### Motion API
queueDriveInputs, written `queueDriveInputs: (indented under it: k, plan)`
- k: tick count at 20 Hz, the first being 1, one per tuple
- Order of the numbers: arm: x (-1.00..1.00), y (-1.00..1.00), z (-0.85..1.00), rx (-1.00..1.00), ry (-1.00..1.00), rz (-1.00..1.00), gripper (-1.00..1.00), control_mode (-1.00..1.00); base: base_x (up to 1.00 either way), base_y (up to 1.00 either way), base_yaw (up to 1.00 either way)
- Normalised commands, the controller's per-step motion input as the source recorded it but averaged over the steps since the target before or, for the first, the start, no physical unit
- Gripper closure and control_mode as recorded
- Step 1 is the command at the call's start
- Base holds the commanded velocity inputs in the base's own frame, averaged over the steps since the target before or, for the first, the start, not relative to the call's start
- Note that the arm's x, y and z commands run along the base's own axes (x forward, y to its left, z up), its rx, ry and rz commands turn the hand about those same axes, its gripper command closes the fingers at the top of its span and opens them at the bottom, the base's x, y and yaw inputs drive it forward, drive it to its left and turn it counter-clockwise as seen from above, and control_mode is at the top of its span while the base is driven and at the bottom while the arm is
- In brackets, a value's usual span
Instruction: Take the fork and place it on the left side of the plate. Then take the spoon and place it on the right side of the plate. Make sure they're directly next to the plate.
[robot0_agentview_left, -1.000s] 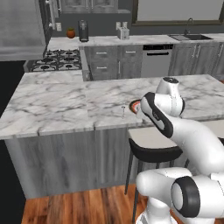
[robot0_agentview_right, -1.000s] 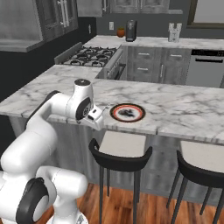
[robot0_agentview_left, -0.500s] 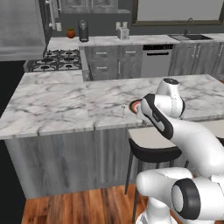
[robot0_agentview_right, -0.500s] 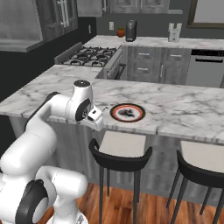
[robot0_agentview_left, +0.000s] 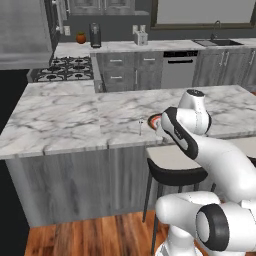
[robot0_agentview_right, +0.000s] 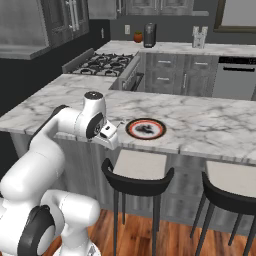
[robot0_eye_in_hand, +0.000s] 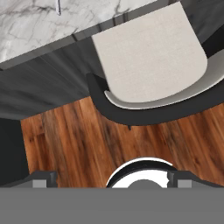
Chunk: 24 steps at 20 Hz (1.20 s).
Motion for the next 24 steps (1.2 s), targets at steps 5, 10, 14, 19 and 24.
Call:
queueDriveInputs:
  k: [5, 10, 14, 19, 24]
  plan:
    - [0.0, 0.0, 0.0, 0.0, 0.0, 0.0, -1.0, 1.0, -0.4, -0.45, -0.05]
    - [0.0, 0.0, 0.0, 0.0, 0.0, 0.0, -1.0, 1.0, -0.48, -1.0, -0.01]
    - [0.0, 0.0, 0.0, 0.0, 0.0, 0.0, -1.0, 1.0, 0.0, -1.0, -0.04]
    - [0.0, 0.0, 0.0, 0.0, 0.0, 0.0, -1.0, 1.0, 0.05, -1.0, -0.01]
    - [0.0, 0.0, 0.0, 0.0, 0.0, 0.0, -1.0, 1.0, 0.21, -1.0, 0.0]
